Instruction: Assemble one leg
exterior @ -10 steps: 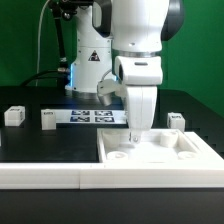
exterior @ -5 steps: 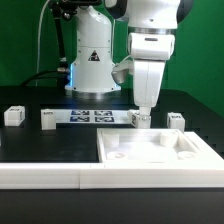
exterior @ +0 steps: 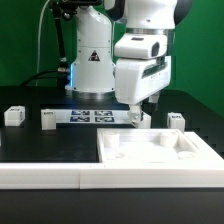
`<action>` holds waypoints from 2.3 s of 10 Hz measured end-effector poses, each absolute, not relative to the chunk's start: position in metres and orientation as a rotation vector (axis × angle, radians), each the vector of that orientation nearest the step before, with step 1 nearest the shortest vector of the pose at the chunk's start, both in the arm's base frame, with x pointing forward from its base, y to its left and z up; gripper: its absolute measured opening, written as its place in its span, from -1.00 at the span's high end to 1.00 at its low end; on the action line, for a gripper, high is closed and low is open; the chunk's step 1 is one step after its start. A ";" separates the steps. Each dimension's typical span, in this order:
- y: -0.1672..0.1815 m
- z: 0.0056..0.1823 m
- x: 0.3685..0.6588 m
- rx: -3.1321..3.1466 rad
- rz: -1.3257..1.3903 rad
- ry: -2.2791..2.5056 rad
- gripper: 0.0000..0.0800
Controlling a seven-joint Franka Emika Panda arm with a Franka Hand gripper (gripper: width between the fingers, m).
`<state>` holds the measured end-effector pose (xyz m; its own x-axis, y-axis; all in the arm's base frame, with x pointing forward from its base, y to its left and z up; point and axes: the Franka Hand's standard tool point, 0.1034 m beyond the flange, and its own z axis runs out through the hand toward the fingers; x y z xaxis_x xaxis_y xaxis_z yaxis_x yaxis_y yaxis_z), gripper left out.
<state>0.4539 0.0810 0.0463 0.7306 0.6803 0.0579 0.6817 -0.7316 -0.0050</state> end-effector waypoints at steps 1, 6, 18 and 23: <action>0.087 0.042 0.441 -2.952 -0.070 -0.963 -0.62; 0.126 0.039 0.432 -3.060 -0.034 -0.152 -0.62; 0.147 0.043 0.419 -3.015 0.611 -0.028 -0.62; 0.157 0.037 0.413 -2.901 1.085 -0.042 -0.62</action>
Offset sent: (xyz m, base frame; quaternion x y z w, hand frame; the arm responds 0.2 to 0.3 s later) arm -0.0033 0.0227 -0.0040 -0.0156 -0.0044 0.2714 0.9623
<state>0.4129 0.1568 0.0370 0.7545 0.0406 -0.6550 0.0098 -0.9987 -0.0506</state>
